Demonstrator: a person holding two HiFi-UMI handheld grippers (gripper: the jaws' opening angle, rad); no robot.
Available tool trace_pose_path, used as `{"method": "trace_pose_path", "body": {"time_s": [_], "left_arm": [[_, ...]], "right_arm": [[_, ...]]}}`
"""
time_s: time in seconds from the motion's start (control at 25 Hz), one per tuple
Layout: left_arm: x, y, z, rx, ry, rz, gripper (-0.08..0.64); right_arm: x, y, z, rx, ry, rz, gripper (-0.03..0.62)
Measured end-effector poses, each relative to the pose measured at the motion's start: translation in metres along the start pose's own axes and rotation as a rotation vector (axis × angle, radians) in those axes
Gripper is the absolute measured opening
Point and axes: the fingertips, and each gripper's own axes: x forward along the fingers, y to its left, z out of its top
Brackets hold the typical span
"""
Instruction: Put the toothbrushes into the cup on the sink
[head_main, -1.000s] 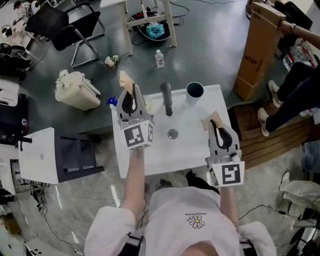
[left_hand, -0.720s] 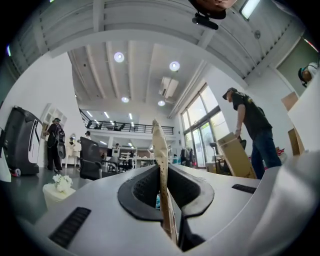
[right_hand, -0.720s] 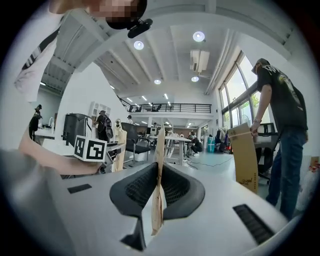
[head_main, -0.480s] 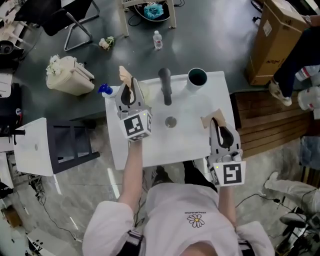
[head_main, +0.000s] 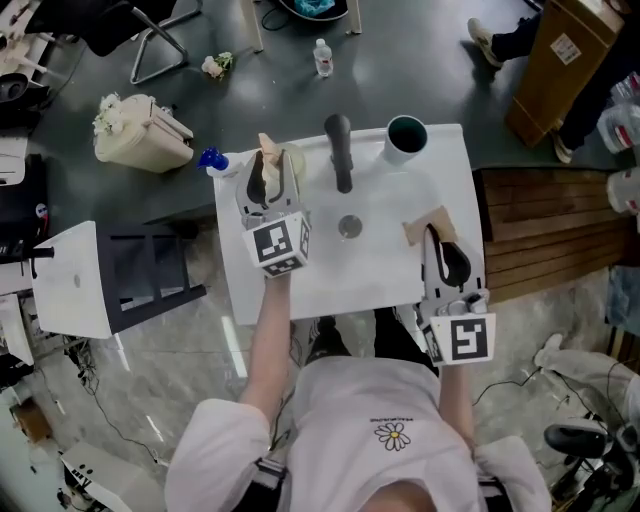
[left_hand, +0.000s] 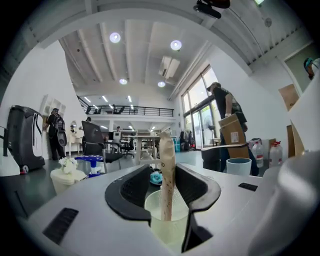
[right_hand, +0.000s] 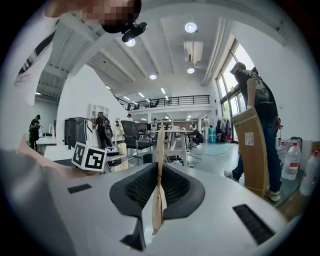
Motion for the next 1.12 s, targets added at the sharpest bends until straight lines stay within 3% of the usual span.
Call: {"method": "trace_pose_path", "body": {"time_s": [0.36, 1.12], "left_arm": [[-0.007, -0.001, 0.016, 0.014, -0.014, -0.023, 0.155], [-0.072, 0.013, 0.137, -0.004, -0.177, 0.013, 0.153]], "right_arm": [[0.001, 0.008, 0.015, 0.009, -0.049, -0.002, 0.023], [-0.004, 0.013, 0.076, -0.04, -0.191, 0.01, 0.023]]}}
